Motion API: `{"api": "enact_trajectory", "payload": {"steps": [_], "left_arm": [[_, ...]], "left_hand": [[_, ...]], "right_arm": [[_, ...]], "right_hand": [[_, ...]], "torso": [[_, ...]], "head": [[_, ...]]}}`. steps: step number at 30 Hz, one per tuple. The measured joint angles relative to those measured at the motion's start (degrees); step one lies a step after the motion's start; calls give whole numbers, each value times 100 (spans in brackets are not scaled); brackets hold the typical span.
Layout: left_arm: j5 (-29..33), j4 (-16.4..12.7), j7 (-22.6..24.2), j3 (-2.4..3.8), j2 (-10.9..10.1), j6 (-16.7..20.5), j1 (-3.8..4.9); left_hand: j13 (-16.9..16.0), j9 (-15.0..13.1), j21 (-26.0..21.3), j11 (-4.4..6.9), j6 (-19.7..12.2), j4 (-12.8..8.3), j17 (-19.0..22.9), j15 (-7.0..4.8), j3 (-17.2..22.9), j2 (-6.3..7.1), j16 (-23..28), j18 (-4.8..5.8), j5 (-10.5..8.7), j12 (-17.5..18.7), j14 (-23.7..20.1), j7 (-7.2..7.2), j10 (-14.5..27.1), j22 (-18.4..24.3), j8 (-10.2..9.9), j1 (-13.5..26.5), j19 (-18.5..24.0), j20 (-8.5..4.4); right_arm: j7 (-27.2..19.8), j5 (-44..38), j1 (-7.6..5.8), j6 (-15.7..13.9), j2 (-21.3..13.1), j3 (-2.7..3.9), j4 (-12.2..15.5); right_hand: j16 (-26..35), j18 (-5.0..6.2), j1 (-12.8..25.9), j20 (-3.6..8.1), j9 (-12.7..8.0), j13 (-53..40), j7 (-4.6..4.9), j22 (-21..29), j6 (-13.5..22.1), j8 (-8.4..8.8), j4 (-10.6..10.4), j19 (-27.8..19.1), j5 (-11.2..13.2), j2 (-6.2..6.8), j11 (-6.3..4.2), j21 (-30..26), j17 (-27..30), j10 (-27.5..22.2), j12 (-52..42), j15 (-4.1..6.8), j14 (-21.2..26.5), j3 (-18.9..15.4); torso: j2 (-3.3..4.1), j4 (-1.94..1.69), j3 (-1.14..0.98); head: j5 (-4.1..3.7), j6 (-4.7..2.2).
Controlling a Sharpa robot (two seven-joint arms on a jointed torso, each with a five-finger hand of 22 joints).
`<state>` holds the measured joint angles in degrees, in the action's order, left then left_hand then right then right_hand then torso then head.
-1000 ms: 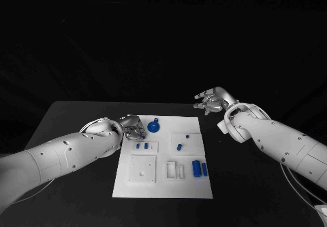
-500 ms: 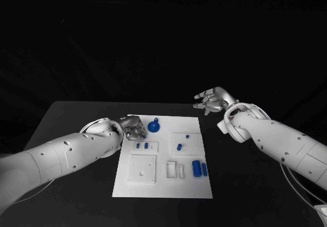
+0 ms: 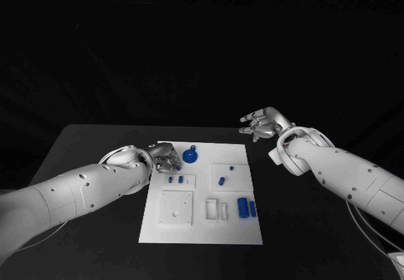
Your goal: Assemble the parts on the task board
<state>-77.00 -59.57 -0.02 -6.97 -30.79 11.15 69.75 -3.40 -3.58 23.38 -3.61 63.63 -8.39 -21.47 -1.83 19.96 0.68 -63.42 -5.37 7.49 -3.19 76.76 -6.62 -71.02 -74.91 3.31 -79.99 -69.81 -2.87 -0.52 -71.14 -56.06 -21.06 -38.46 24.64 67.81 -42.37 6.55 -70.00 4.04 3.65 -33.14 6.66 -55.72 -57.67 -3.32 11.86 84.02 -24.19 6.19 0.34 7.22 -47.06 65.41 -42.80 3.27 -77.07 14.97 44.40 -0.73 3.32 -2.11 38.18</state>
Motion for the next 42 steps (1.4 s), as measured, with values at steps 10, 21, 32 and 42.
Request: {"api": "enact_trajectory", "payload": {"steps": [10,21,32,42], "left_arm": [[0,3,-50,1,-2,-24,0],[0,14,-149,0,-9,-79,0],[11,14,-170,0,-18,-80,-1],[63,48,-155,4,-104,-26,-1]], "left_hand": [[0,0,0,-19,-15,17,8,22,17,4,0,2,0,0,-22,4,19,0,-1,4,20,20],[1,0,0,7,-537,33,28,21,63,114,0,3,0,0,-22,102,-6,0,0,9,20,20],[1,13,0,43,-1002,48,47,22,78,160,0,4,0,0,-22,204,-43,0,0,10,20,20],[1,13,-24,20,-730,-22,97,-3,148,182,122,8,0,0,-98,89,-20,0,0,-14,44,-3]], "right_arm": [[0,0,0,6,-3,0,0],[0,0,0,11,-6,0,-3],[1,0,0,14,-7,0,-7],[15,-14,0,114,-13,0,-19]], "right_hand": [[0,0,0,0,0,6,0,8,0,0,0,0,0,0,0,0,0,0,0,0,0,0],[0,0,0,0,0,6,0,14,0,0,0,0,0,0,0,0,-1,0,0,0,0,0],[0,0,0,0,0,16,0,31,0,0,0,0,0,0,0,0,10,0,0,0,0,0],[60,-1,11,0,0,1292,11,111,-13,0,55,0,71,-11,62,-24,84,297,1692,-19,62,228]], "torso": [[0,0,-1],[0,0,-2],[1,1,-3],[1,3,-3]], "head": [[1,2],[3,3],[2,12],[-10,-1]]}}
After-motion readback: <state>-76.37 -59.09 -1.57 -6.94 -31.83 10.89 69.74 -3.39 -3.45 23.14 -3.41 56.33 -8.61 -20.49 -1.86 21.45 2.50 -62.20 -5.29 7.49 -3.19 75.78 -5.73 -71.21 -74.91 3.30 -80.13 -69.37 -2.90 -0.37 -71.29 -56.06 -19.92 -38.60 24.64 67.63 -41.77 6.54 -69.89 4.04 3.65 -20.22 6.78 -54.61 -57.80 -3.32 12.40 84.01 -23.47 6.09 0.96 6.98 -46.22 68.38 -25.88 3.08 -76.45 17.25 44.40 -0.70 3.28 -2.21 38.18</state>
